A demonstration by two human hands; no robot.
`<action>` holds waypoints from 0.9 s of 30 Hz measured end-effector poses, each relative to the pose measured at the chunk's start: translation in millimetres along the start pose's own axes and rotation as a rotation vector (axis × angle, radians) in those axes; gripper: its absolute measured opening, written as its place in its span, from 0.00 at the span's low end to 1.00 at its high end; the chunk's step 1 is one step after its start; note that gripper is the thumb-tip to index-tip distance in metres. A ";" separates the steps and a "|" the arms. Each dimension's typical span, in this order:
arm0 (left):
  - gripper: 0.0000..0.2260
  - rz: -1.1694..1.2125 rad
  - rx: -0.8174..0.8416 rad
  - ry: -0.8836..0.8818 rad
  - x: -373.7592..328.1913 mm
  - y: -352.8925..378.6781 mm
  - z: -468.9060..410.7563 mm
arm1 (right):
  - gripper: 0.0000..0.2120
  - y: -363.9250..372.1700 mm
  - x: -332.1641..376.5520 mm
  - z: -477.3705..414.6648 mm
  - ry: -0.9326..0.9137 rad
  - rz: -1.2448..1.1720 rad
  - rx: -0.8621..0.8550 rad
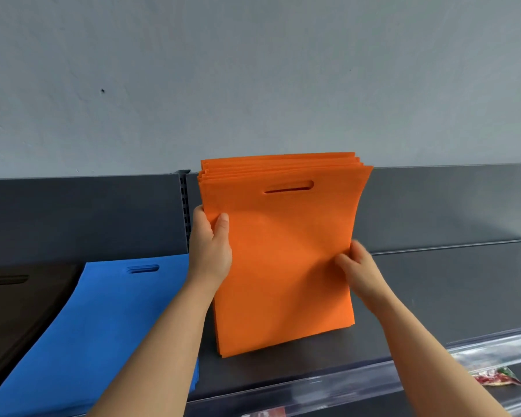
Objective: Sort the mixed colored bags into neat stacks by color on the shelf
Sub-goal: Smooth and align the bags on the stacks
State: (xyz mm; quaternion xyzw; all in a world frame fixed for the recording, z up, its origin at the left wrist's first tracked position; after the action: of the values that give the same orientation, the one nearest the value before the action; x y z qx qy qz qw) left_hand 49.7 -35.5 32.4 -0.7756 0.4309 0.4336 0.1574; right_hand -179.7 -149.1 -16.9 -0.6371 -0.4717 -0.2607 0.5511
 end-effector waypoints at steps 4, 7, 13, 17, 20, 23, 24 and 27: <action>0.10 -0.026 0.012 -0.102 -8.7 -1.0 -14.1 | 0.09 2.1 -18.9 4.5 0.087 -0.051 0.116; 0.14 -0.061 0.102 -0.330 -1.5 -1.7 -10.0 | 0.09 -2.2 -16.5 1.5 0.168 -0.075 0.090; 0.09 -0.301 0.294 -0.735 60.0 -18.6 42.3 | 0.09 4.0 -29.2 -5.8 0.346 -0.054 0.132; 0.06 -0.286 0.301 -0.823 73.9 -22.5 59.8 | 0.12 17.2 -46.4 -11.9 0.418 0.109 0.190; 0.06 -0.378 0.286 -0.819 81.9 -24.0 70.7 | 0.14 29.9 -65.0 -13.8 0.470 0.202 0.252; 0.05 -0.493 0.265 -0.780 83.5 -22.5 73.5 | 0.03 33.2 -68.8 -15.3 0.474 0.328 0.281; 0.05 -0.543 0.252 -0.757 83.3 -21.7 74.9 | 0.03 33.6 -68.3 -16.0 0.442 0.378 0.278; 0.15 -0.634 0.240 -0.714 75.6 -19.3 84.1 | 0.07 33.6 -69.5 -13.4 0.266 0.491 0.272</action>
State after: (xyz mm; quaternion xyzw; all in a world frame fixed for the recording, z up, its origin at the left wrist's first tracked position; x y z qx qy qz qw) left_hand 39.2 -12.6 -79.6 -0.6480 0.1398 0.5504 0.5076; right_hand -176.5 -181.8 -87.9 -0.6126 -0.2581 -0.1351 0.7348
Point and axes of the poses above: each hand's wrist, its own z-axis away from the middle knuckle, its own y-axis out of the palm, x = y × z, the point moved 1 cm from there along -z, towards the middle knuckle, and after that the axes turned 13 degrees about z, right-handed, at the moved point
